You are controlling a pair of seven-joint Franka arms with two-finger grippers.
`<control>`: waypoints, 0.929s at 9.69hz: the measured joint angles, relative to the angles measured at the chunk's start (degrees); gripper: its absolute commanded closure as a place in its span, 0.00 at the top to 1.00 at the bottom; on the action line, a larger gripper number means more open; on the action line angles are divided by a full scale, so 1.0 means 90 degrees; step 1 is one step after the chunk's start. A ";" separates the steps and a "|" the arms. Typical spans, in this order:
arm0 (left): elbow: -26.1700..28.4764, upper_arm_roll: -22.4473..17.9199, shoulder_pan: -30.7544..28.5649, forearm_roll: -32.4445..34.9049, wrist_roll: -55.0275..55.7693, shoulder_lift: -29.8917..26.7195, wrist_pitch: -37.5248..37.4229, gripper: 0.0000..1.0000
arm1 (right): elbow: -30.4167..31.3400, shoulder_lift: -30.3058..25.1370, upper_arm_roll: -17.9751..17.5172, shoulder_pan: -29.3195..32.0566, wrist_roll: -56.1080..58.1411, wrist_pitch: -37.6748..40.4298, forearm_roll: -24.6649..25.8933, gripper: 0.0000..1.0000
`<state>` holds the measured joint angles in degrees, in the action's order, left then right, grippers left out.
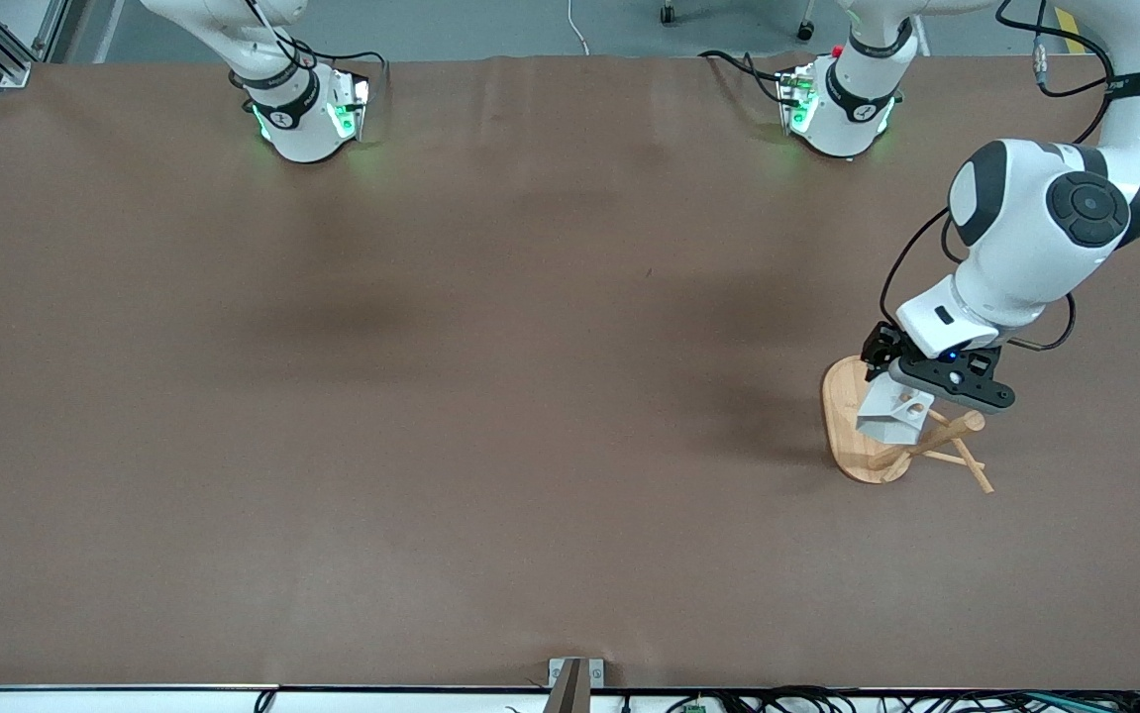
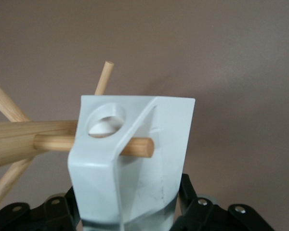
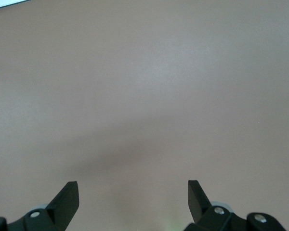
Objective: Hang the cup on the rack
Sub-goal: 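Lower the cup with the left gripper onto a rack peg, then open the left gripper to release the cup on the peg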
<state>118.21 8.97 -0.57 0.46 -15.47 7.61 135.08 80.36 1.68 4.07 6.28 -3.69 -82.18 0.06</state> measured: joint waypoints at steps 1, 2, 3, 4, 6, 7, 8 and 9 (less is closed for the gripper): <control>0.0003 -0.0044 -0.0001 0.0000 -0.0072 0.0044 0.0043 0.31 | 0.0000 0.0000 -0.0001 0.0000 0.0000 0.0002 0.0000 1.00; 0.0005 -0.0064 -0.0001 -0.0001 -0.0114 0.0081 0.0094 0.83 | 0.0000 0.0000 0.0000 0.0000 0.0000 0.0002 0.0000 1.00; 0.0005 -0.0066 0.0000 -0.0001 -0.0119 0.0119 0.0122 1.00 | 0.0001 0.0000 0.0000 0.0000 0.0000 0.0004 0.0000 1.00; 0.0005 -0.0066 0.0000 -0.0002 -0.0120 0.0141 0.0149 1.00 | 0.0003 0.0000 0.0000 0.0000 0.0000 0.0004 0.0000 1.00; -0.0052 -0.0066 0.0000 -0.0007 -0.0120 0.0133 0.0154 1.00 | 0.0003 0.0000 -0.0001 0.0000 0.0000 0.0005 0.0000 1.00; -0.0213 -0.0066 0.0001 -0.0014 -0.0119 0.0083 -0.0056 1.00 | 0.0004 0.0000 -0.0001 0.0000 0.0000 0.0020 0.0000 1.00; -0.0507 -0.0066 0.0002 -0.0021 -0.0052 -0.0024 -0.0619 1.00 | 0.0005 0.0000 0.0000 0.0000 0.0000 0.0029 0.0000 1.00; -0.0849 -0.0064 0.0002 -0.0028 0.0137 -0.0183 -0.1302 1.00 | 0.0006 0.0000 0.0002 0.0001 0.0000 0.0029 0.0000 1.00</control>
<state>110.57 8.39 -0.55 0.21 -14.23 5.96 123.36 80.41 1.68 4.09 6.29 -3.69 -81.91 0.06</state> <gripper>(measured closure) 0.000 0.000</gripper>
